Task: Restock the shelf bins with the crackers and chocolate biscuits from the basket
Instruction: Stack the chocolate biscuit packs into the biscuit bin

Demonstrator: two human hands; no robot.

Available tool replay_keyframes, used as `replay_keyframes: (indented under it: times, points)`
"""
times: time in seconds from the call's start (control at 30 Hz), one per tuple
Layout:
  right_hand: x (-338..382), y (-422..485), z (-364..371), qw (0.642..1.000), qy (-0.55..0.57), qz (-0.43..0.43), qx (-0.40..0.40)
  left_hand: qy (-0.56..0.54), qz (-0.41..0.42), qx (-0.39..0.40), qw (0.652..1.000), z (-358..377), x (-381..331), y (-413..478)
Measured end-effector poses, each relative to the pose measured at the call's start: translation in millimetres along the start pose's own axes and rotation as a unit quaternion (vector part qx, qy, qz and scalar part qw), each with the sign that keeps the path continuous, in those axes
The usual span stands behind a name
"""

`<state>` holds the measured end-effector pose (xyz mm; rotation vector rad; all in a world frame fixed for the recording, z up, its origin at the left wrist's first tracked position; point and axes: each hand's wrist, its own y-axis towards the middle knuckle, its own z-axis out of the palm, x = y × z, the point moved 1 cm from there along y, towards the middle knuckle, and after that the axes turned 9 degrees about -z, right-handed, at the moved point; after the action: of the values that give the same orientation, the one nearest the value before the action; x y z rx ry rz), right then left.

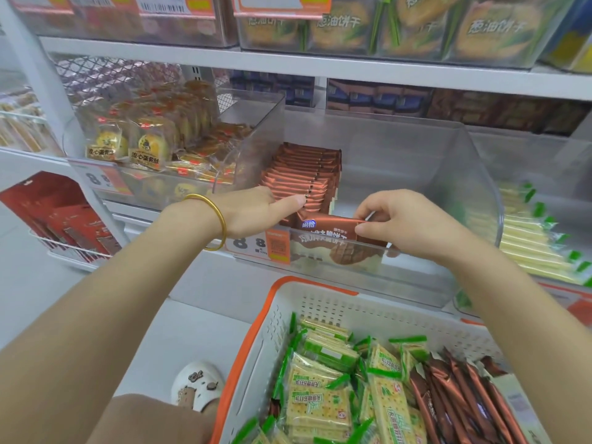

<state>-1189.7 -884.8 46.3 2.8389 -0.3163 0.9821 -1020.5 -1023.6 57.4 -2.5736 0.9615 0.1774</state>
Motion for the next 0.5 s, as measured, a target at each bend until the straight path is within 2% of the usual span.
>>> replay_keyframes:
  times: [0.23,0.37,0.5]
  points:
    - [23,16,14,0.998,-0.054,-0.019,0.036,-0.044,0.001,0.001,0.999,-4,6,-6]
    - [29,30,26,0.998,-0.012,0.008,0.058,-0.047,0.016,-0.03,0.998,-9,9,-6]
    - [42,43,33,0.998,0.01,0.015,0.066,0.051,0.076,-0.08,0.993,-9,13,2]
